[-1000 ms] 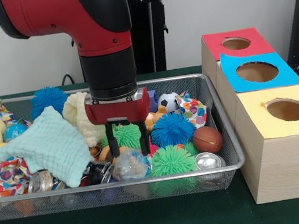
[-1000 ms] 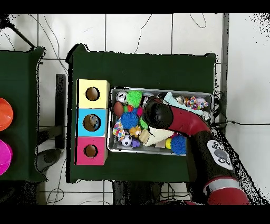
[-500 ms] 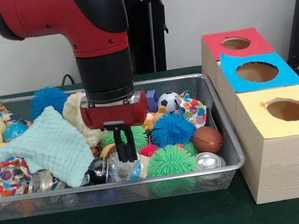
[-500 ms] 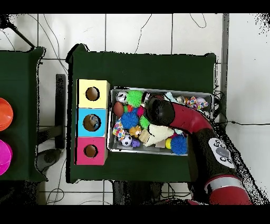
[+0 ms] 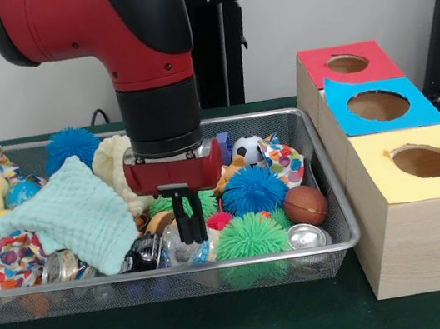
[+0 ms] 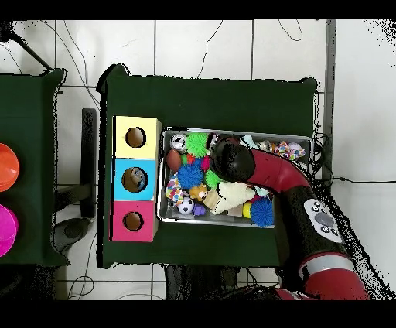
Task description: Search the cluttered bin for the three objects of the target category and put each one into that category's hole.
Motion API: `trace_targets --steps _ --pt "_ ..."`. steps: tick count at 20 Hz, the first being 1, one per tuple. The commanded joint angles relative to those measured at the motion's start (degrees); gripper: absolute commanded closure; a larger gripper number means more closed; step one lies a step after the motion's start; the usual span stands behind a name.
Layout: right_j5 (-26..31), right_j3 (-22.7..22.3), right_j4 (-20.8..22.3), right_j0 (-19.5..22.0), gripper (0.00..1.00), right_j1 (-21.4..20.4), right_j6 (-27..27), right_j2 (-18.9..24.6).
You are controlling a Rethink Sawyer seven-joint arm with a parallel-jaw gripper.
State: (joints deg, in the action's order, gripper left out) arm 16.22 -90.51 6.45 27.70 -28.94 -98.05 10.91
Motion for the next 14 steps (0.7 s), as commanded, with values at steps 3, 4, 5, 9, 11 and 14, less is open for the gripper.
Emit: trace_targets --steps 3,4,5,9,11,14 --pt "1.5 0.58 0.84 -0.11 1.0 0.14 -3.89 2.81" --pt "1.84 -0.24 0.84 -0.14 1.0 -0.8 -4.0 2.63" --pt "2.54 -0.87 0.63 -0.16 1.0 -1.73 -4.11 2.53" --pt "3.56 -2.43 0.7 -0.05 0.0 -3.59 -3.84 2.51" --pt "3.66 -2.76 0.23 0.55 0.0 -3.47 -3.93 3.2" --pt "3.62 -2.51 0.44 0.83 0.0 -3.28 -3.31 3.74"
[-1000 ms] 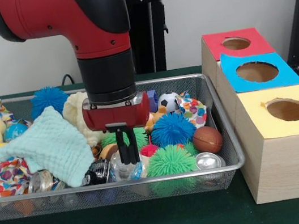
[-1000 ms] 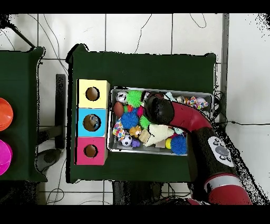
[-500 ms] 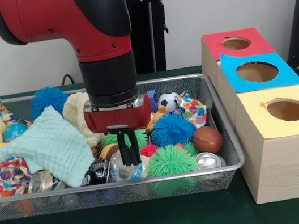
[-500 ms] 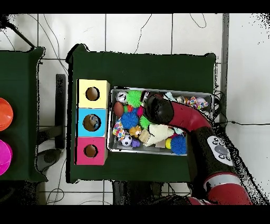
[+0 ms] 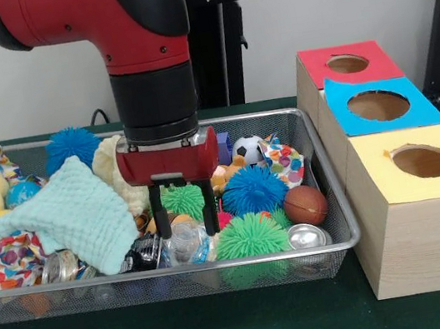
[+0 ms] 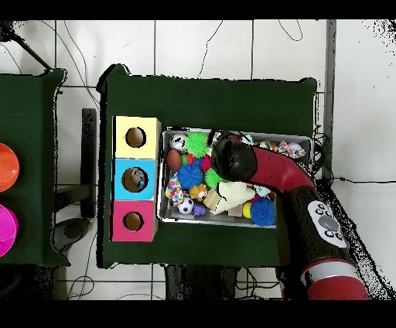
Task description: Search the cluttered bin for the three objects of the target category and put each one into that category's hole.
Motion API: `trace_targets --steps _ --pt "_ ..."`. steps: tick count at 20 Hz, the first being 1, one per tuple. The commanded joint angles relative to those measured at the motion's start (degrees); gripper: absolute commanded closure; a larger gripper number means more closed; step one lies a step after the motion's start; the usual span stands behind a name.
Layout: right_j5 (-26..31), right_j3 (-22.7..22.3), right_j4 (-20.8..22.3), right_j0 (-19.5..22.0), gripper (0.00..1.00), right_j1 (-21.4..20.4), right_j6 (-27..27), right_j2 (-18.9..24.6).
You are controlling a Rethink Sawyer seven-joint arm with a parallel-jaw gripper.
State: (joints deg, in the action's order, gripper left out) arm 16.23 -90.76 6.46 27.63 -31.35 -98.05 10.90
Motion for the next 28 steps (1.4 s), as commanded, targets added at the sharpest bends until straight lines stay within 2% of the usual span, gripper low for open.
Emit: trace_targets --steps 1,7,16,28 --pt "3.44 -2.19 0.44 0.9 0.0 -0.66 -3.36 3.75" --pt "2.88 -1.13 0.69 0.7 0.0 0.36 -3.2 3.78" --pt "-0.79 1.91 3.28 0.26 0.0 5.78 -2.47 1.44" --pt "1.45 -0.15 3.87 1.6 0.0 3.3 -0.86 1.37"
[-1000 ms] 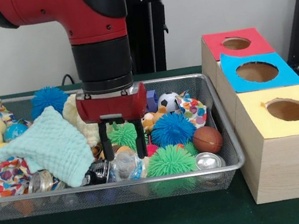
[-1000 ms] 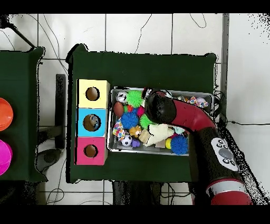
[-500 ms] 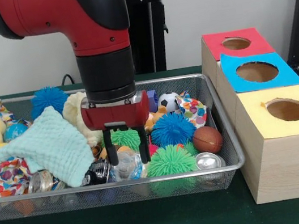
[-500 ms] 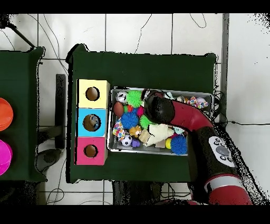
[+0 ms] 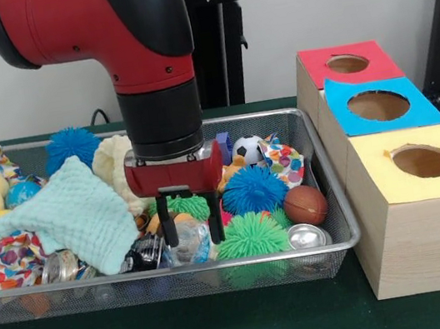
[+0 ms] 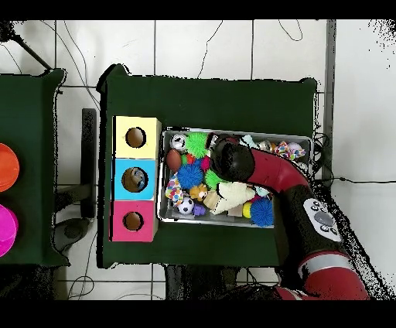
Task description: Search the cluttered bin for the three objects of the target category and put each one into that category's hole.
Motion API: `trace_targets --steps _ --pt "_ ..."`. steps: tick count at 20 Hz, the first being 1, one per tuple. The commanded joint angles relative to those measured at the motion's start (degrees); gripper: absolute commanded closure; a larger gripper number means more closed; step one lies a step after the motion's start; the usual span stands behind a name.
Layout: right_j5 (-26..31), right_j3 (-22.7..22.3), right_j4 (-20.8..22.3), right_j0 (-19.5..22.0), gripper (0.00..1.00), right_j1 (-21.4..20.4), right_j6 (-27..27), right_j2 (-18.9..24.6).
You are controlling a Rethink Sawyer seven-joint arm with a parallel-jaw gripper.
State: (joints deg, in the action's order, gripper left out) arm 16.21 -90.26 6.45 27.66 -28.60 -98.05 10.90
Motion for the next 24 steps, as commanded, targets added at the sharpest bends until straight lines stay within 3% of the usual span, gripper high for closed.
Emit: trace_targets --steps 1,11,16,24 --pt "1.52 -0.9 3.98 1.79 0.0 0.41 -0.63 1.53" --pt "3.92 -1.96 4.79 2.69 0.0 -1.81 1.01 1.64" --pt "3.35 -0.84 6.01 2.4 0.0 -0.7 0.79 1.75" --pt "0.37 -0.64 6.26 0.62 0.0 0.48 -3.23 1.13"
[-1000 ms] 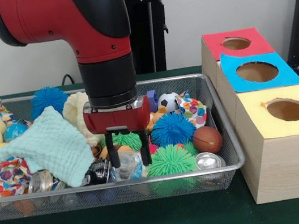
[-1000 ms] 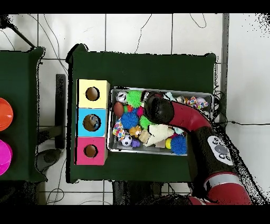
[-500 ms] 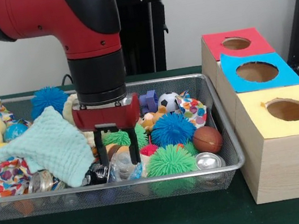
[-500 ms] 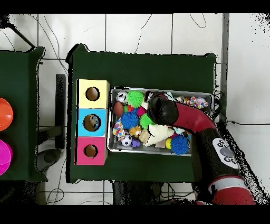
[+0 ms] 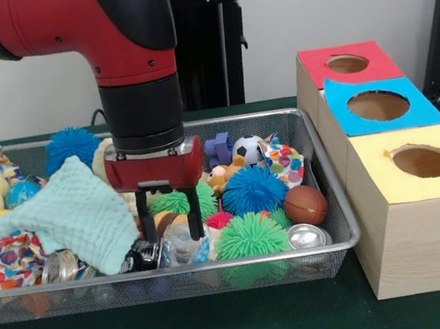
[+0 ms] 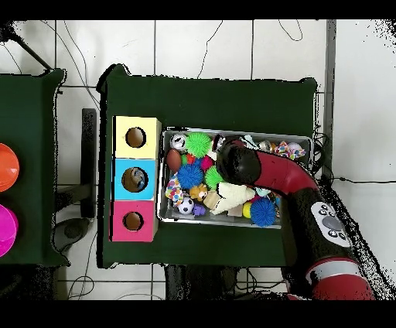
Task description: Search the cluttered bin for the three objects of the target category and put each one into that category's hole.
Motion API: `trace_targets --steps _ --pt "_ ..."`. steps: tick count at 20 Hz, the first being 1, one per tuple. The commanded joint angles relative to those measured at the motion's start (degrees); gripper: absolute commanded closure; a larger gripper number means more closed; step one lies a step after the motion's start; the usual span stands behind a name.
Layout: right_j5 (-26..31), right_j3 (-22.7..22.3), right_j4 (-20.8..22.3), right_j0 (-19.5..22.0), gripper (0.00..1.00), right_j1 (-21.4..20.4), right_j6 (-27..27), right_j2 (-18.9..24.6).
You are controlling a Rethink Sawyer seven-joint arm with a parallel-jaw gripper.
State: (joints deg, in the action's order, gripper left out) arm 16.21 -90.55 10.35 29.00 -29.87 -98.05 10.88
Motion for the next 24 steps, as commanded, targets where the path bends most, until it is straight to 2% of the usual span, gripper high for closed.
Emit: trace_targets --steps 1,9,17,24 --pt "0.36 -0.32 2.3 -0.95 0.0 1.72 -3.52 1.08" --pt "0.78 -0.98 2.07 -0.49 0.0 1.19 -3.25 1.67" --pt "0.11 1.05 2.58 0.13 0.0 3.52 -2.14 2.27" --pt "-1.45 2.91 3.13 -1.1 0.0 6.15 -2.76 0.97"
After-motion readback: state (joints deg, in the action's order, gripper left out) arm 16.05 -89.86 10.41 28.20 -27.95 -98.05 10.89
